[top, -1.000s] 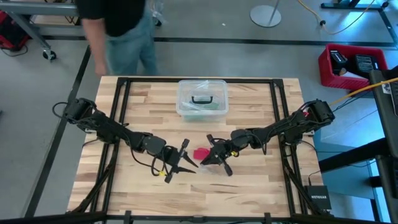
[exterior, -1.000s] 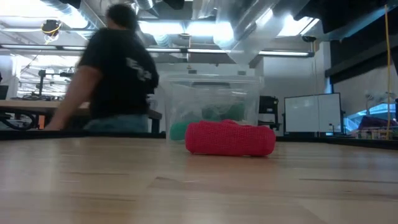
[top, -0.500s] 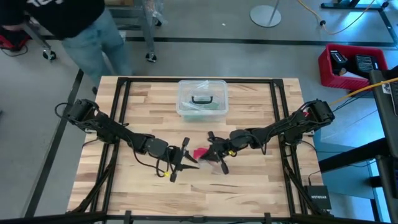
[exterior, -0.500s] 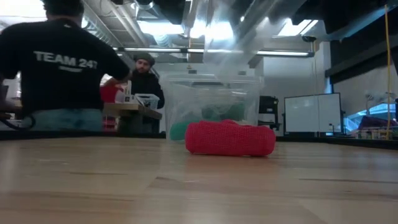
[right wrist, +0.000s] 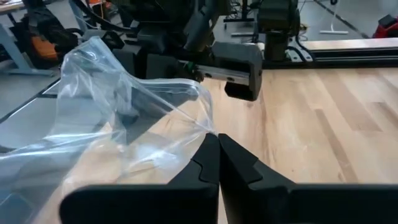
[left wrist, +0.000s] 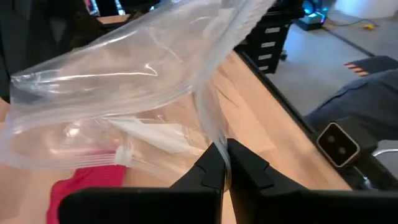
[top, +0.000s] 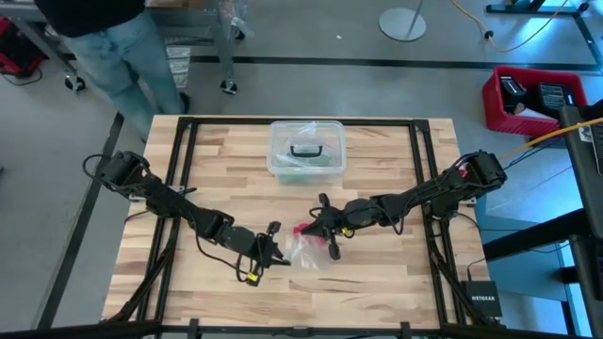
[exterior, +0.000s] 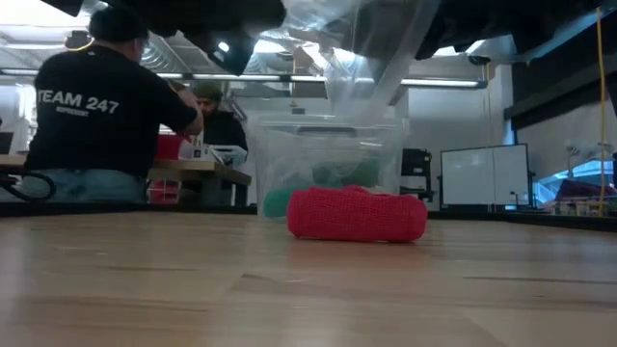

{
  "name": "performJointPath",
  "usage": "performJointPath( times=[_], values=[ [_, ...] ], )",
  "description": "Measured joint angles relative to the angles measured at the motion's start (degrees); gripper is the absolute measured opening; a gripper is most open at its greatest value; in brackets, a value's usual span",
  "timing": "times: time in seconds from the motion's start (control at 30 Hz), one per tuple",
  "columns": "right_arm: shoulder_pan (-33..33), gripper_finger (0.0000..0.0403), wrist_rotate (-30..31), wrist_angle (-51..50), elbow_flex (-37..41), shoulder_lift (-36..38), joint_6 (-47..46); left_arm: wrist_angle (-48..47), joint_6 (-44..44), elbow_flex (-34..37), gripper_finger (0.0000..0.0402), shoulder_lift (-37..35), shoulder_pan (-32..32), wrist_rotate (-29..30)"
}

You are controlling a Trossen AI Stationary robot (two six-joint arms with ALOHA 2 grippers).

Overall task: Roll bandage
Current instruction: Open the transparent zip bag

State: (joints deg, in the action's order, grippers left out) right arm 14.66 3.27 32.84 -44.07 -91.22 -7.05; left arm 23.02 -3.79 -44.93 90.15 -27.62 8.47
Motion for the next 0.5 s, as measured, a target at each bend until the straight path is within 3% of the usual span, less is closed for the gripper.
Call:
performJointPath(
  times=[0.5],
  values=[
    [-0.09, 0.0026, -0.7, -1.52, 0.0, 0.0, -6.22, -1.9, 2.31, 0.04, 0.0002, 0.0, 2.75, 2.49]
  ],
)
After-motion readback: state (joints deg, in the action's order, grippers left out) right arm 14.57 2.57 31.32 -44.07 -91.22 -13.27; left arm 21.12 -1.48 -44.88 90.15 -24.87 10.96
